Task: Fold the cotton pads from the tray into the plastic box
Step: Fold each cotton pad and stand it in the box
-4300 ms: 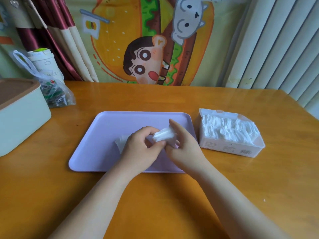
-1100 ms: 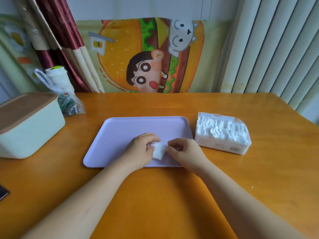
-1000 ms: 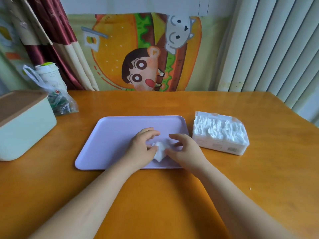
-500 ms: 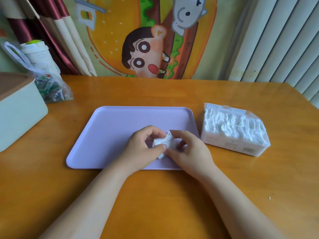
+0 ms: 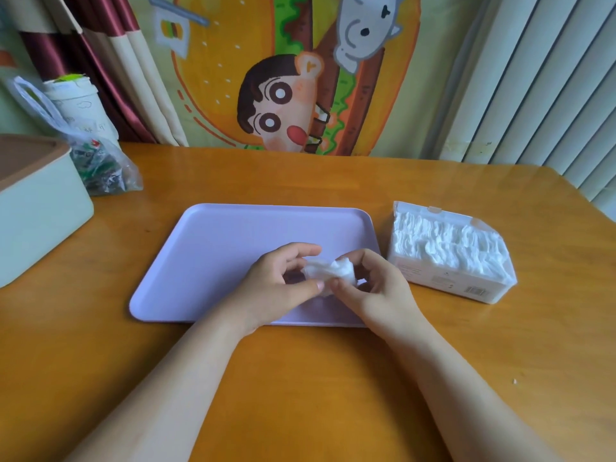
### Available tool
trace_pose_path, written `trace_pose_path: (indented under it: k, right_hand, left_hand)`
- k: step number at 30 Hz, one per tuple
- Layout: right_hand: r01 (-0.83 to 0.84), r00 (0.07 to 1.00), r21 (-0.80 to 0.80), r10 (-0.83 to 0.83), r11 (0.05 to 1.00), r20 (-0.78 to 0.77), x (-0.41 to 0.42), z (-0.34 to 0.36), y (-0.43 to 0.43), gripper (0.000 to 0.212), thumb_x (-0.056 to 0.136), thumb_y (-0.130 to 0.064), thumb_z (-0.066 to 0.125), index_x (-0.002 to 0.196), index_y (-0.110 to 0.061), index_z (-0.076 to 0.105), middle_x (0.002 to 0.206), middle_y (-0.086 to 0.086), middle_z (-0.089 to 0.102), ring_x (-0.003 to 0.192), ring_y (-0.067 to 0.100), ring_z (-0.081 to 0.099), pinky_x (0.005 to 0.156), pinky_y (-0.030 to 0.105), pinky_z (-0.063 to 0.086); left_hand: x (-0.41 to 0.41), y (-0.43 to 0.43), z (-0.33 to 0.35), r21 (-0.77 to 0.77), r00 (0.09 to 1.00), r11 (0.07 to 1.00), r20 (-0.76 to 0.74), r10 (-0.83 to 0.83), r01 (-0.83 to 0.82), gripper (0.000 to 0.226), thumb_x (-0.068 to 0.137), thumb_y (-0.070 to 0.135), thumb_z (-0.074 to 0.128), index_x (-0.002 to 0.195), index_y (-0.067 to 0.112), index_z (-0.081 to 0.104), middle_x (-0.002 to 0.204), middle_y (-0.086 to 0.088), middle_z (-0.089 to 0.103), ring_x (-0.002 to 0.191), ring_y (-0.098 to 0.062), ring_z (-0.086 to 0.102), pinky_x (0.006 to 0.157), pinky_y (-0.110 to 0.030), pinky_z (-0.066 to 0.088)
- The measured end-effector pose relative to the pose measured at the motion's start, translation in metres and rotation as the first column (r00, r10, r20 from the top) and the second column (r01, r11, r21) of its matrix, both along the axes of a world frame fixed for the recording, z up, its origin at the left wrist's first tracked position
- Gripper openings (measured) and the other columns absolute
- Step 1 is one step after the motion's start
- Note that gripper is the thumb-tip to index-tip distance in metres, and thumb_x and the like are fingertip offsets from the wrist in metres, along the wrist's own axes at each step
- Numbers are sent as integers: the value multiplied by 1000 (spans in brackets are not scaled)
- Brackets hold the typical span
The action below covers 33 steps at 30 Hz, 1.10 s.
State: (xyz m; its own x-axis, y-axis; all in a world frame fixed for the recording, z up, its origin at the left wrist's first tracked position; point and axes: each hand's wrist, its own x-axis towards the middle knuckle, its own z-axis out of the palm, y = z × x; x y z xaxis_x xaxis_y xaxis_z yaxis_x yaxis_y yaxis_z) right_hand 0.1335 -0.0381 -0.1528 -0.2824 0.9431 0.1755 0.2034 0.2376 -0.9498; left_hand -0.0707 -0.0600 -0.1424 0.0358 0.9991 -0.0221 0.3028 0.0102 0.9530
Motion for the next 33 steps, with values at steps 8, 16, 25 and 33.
trace_pose_path:
  k: [8,16,25,33]
  right_hand:
    - [-52,991,-13,50,999,-124,-3,-1,-2,36,99,-12,74,129,-30,65,94,9,80,90,32,76,84,56,56]
    - [26,991,-16,-28,1000,-129,-2,3,-2,31,91,-12,83,117,-25,72,92,-14,70,79,14,74,70,17,49]
    - [23,990,-53,-31,998,-141,0,5,0,24,86,-9,87,102,-23,75,103,-5,77,86,19,73,71,26,56]
    - [57,995,-62,-63,996,-83,-2,7,0,16,88,-11,85,96,-15,72,97,-3,77,79,8,70,66,18,52]
  left_hand:
    - [-7,0,2,32,967,998,247,-57,51,32,83,19,74,115,15,76,107,-14,78,95,-19,71,88,-29,58]
    - [-7,1,3,33,968,999,247,-48,41,16,99,21,71,103,6,76,88,-4,70,80,-13,58,76,-18,48]
    - [-3,1,3,21,983,999,182,-33,30,16,98,30,69,99,17,78,91,-9,70,84,-18,57,84,-35,45]
    - [-1,0,3,49,981,998,192,25,-35,14,100,16,70,100,25,80,104,-14,77,99,-28,71,102,-51,52]
